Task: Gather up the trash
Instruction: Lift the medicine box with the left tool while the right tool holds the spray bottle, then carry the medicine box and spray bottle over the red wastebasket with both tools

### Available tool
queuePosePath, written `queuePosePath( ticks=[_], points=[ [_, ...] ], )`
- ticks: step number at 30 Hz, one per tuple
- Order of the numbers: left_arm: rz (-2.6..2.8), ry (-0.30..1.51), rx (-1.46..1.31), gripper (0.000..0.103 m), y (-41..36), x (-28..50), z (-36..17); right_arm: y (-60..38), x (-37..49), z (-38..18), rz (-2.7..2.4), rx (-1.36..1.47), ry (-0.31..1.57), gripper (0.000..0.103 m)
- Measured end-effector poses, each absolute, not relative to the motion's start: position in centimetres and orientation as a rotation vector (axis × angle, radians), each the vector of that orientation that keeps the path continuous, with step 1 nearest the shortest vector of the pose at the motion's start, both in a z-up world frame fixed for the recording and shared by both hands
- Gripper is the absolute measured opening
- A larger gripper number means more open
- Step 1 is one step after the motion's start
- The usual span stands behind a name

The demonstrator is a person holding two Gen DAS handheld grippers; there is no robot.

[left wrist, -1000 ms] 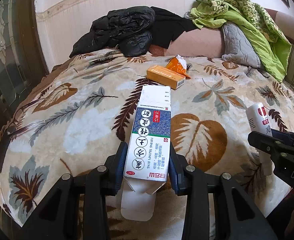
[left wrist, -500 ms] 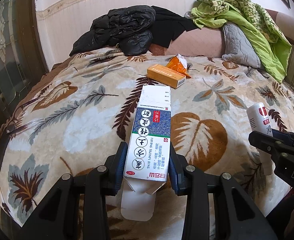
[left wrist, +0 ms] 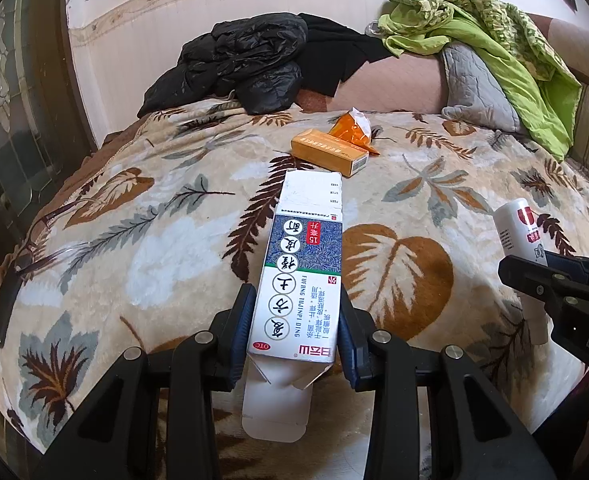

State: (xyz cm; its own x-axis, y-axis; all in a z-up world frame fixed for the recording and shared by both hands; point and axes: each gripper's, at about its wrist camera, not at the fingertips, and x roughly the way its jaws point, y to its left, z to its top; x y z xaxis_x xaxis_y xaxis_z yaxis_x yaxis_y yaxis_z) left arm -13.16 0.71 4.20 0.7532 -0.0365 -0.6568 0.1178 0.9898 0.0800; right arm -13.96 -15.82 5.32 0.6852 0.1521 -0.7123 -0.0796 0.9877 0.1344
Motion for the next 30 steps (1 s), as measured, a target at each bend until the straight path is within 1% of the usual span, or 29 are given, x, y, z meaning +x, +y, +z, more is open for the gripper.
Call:
queuePosePath(
  ticks=[19,30],
  points=[
    [-0.093,0.7,0.138,0.037,0.2,-13.5,4.6,-16.2,-14.2,5.7,0.117,0.112,0.795,0.033],
    [-0.153,0.678,0.158,0.037,-1.4,-15.3,6.2,-17.8,-16.3,6.8,0.101,0.149,0.787,0.033]
  ],
)
